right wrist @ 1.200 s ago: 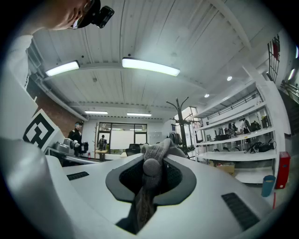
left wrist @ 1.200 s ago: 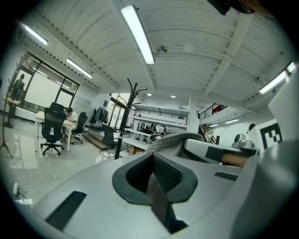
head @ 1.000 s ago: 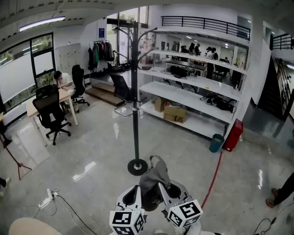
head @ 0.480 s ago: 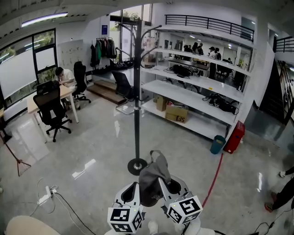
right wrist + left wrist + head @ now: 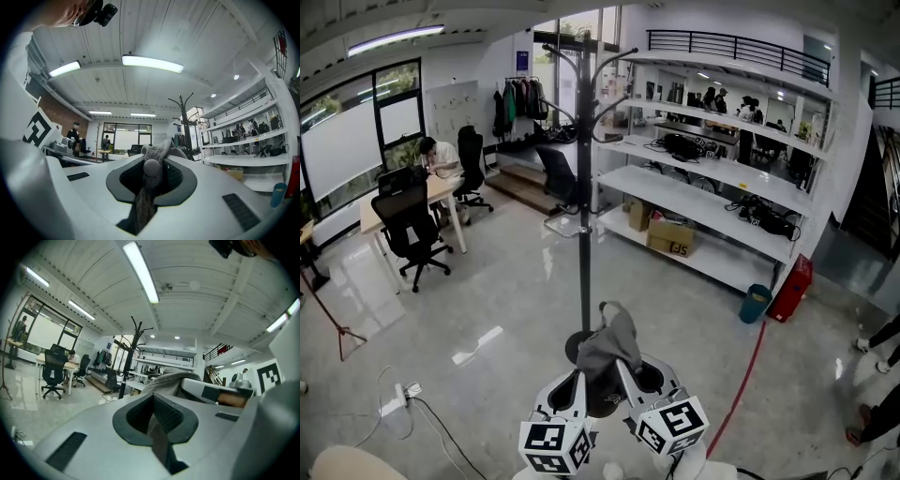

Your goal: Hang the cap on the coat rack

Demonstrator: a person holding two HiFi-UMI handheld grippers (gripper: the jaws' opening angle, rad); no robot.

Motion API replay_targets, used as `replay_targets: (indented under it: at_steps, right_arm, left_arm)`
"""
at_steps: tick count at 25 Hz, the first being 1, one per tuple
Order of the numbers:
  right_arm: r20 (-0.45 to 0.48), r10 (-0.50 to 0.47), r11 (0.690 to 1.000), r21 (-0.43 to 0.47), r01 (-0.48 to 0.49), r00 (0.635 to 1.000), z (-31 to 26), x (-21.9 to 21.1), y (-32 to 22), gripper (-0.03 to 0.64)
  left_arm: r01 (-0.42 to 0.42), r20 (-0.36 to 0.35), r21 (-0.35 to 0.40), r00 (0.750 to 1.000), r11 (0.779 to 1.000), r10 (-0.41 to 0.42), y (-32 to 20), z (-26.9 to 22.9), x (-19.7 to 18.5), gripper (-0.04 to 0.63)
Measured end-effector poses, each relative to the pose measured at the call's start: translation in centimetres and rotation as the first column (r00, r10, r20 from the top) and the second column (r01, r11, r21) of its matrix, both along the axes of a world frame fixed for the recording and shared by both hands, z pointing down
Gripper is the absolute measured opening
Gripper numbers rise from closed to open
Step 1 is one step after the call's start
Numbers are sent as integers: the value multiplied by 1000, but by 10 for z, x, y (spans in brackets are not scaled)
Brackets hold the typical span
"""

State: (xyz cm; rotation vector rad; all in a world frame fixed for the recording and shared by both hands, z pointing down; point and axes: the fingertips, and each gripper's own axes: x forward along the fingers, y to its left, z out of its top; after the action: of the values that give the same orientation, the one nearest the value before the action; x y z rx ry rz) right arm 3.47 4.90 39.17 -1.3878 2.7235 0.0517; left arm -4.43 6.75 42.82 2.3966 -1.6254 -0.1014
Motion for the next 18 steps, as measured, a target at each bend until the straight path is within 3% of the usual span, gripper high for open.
replay_targets:
  at_steps: [18]
  right_arm:
    - [5, -57, 998, -21, 57, 998, 3, 17, -77, 44]
  left_arm:
    - [36, 8, -20, 999, 999, -36, -78, 0, 21, 0]
